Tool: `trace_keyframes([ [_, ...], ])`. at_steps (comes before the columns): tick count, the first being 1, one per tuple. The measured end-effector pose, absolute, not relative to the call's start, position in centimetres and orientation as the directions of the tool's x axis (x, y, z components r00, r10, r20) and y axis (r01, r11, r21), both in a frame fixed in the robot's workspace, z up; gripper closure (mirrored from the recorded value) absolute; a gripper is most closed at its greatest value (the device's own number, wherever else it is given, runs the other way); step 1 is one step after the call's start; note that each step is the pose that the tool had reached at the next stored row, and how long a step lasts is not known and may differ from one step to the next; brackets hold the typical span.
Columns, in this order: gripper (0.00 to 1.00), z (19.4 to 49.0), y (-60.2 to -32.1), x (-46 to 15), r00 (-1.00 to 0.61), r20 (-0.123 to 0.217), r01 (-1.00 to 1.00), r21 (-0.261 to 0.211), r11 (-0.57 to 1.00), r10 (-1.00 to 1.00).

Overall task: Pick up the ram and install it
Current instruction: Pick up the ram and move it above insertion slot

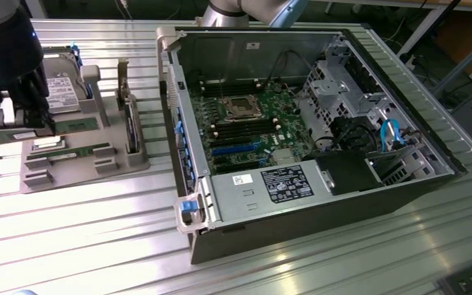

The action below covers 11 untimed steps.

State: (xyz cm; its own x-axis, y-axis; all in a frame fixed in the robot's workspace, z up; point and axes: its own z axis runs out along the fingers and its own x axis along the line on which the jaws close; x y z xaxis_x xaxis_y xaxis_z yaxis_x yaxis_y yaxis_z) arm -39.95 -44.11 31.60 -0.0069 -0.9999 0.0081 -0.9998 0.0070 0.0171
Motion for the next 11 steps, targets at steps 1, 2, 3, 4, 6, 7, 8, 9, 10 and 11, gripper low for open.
trace_keyframes([
  [1, 0.86, 31.6, -44.1, -39.95, -0.031, 0.008, -0.999, 0.017, 0.032, -0.999],
  [2, 0.86, 31.61, -44.1, -39.95, -0.045, 0.008, -0.999, 0.017, 0.045, -0.999],
  [3, 0.86, 31.62, -44.11, -39.95, -0.055, 0.008, -0.998, 0.017, 0.055, -0.998],
  [4, 0.86, 31.62, -44.1, -39.95, -0.058, 0.008, -0.998, 0.017, 0.058, -0.998],
  [6, 0.86, 31.61, -44.1, -39.95, -0.059, 0.008, -0.998, 0.017, 0.059, -0.998],
  [7, 0.86, 31.61, -44.1, -39.95, -0.059, 0.008, -0.998, 0.017, 0.059, -0.998],
  [8, 0.86, 31.62, -44.11, -39.95, -0.059, 0.008, -0.998, 0.017, 0.059, -0.998],
  [9, 0.86, 31.62, -44.1, -39.95, -0.059, 0.008, -0.998, 0.017, 0.059, -0.998],
  [10, 0.86, 31.65, -44.11, -39.95, -0.059, 0.008, -0.998, 0.017, 0.059, -0.998],
  [11, 0.86, 31.93, -44.11, -39.95, -0.059, 0.008, -0.998, 0.017, 0.059, -0.998],
])
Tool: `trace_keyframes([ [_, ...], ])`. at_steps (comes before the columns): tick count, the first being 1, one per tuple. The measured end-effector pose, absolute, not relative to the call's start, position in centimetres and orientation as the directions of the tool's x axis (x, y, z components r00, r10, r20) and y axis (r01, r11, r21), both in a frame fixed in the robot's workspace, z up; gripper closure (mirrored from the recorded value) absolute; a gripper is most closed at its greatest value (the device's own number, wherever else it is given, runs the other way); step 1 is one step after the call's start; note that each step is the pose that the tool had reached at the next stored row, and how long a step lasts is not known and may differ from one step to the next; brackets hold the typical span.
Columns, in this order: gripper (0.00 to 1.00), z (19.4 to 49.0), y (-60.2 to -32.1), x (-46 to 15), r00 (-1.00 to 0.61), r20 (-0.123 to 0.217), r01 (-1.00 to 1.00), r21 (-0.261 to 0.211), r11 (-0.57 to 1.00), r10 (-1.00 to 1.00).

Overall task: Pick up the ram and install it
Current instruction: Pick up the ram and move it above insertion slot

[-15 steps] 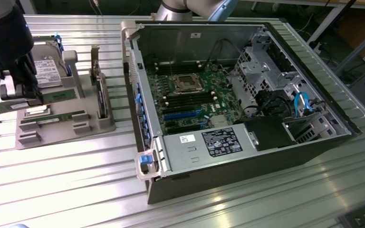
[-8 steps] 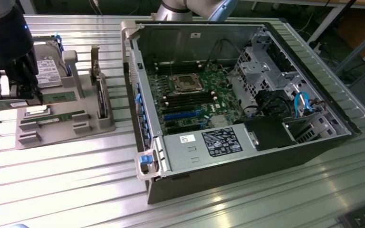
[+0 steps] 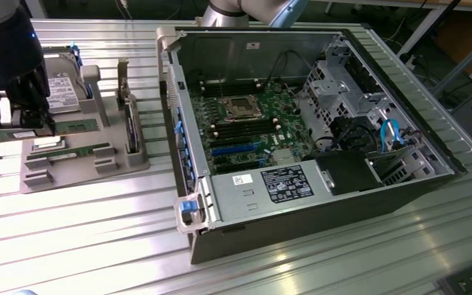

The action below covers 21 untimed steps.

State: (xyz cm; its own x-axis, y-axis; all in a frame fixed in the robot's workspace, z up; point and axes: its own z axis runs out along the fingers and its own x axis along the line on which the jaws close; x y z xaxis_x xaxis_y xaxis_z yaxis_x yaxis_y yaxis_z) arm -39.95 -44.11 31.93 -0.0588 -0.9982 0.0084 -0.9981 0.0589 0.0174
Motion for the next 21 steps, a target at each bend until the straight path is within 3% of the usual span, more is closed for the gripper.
trace_keyframes([
  [10, 0.86, 35.7, -44.1, -39.9, -0.059, 0.009, -0.998, 0.017, 0.059, -0.998],
  [21, 0.86, 36.2, -44.1, -37.4, -0.059, 0.011, -0.998, 0.017, 0.059, -0.998],
])
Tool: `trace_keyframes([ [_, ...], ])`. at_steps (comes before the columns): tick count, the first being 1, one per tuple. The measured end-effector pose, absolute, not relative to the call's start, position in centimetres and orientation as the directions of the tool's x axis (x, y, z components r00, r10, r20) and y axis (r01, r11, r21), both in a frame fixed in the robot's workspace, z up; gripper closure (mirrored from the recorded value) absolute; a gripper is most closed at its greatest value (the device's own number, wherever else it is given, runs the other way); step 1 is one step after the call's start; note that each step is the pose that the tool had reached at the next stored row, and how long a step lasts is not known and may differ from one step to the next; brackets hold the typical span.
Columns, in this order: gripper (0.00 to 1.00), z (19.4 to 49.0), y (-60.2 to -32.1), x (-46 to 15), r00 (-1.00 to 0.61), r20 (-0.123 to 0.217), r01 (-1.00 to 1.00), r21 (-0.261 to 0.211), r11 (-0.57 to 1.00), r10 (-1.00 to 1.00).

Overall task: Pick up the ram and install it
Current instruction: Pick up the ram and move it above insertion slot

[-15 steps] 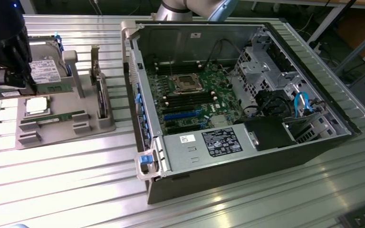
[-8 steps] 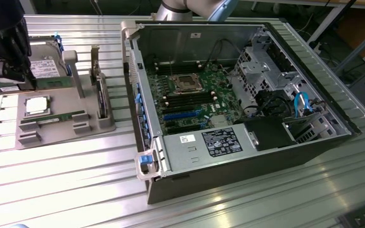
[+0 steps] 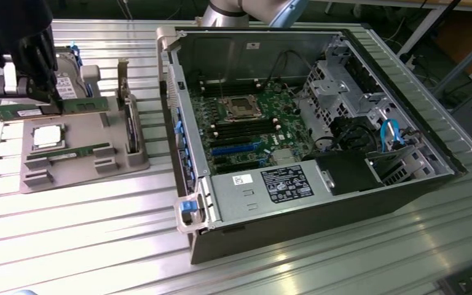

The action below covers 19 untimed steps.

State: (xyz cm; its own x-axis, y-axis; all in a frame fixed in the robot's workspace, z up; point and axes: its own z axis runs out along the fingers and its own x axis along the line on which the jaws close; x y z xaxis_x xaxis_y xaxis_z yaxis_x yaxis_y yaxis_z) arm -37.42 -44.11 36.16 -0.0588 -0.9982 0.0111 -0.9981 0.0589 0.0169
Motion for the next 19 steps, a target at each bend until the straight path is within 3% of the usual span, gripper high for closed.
trace_keyframes([
  [19, 0.86, 38.1, -44.1, -31.8, -0.059, 0.011, -0.998, 0.017, 0.059, -0.998],
])
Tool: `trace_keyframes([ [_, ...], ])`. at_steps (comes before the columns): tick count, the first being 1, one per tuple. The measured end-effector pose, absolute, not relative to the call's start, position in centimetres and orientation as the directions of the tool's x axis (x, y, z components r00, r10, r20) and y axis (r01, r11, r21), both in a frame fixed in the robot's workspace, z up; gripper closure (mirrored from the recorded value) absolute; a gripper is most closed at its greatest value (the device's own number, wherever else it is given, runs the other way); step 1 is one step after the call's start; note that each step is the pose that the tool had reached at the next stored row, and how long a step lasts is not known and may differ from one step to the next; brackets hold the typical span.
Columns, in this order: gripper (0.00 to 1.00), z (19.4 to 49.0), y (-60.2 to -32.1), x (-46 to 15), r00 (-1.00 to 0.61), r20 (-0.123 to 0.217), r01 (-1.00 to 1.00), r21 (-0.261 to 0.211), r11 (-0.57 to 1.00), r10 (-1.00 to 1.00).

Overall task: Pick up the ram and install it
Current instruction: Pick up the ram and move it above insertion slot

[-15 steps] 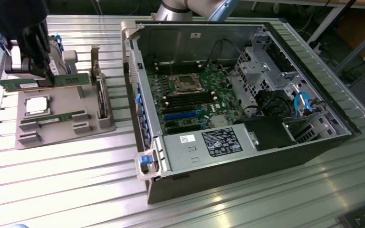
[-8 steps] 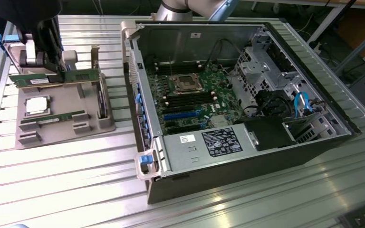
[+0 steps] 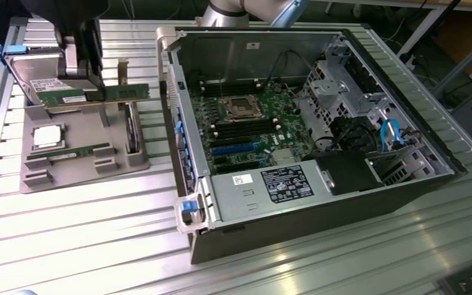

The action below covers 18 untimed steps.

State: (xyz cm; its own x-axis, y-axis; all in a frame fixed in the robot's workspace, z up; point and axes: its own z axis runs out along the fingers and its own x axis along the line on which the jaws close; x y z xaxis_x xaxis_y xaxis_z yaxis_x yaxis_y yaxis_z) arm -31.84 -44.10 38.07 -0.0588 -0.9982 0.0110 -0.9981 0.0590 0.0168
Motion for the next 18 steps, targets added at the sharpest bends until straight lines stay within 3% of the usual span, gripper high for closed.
trace_keyframes([
  [18, 0.86, 38.9, -44.1, -24.9, -0.058, 0.011, -0.998, 0.017, 0.058, -0.998],
])
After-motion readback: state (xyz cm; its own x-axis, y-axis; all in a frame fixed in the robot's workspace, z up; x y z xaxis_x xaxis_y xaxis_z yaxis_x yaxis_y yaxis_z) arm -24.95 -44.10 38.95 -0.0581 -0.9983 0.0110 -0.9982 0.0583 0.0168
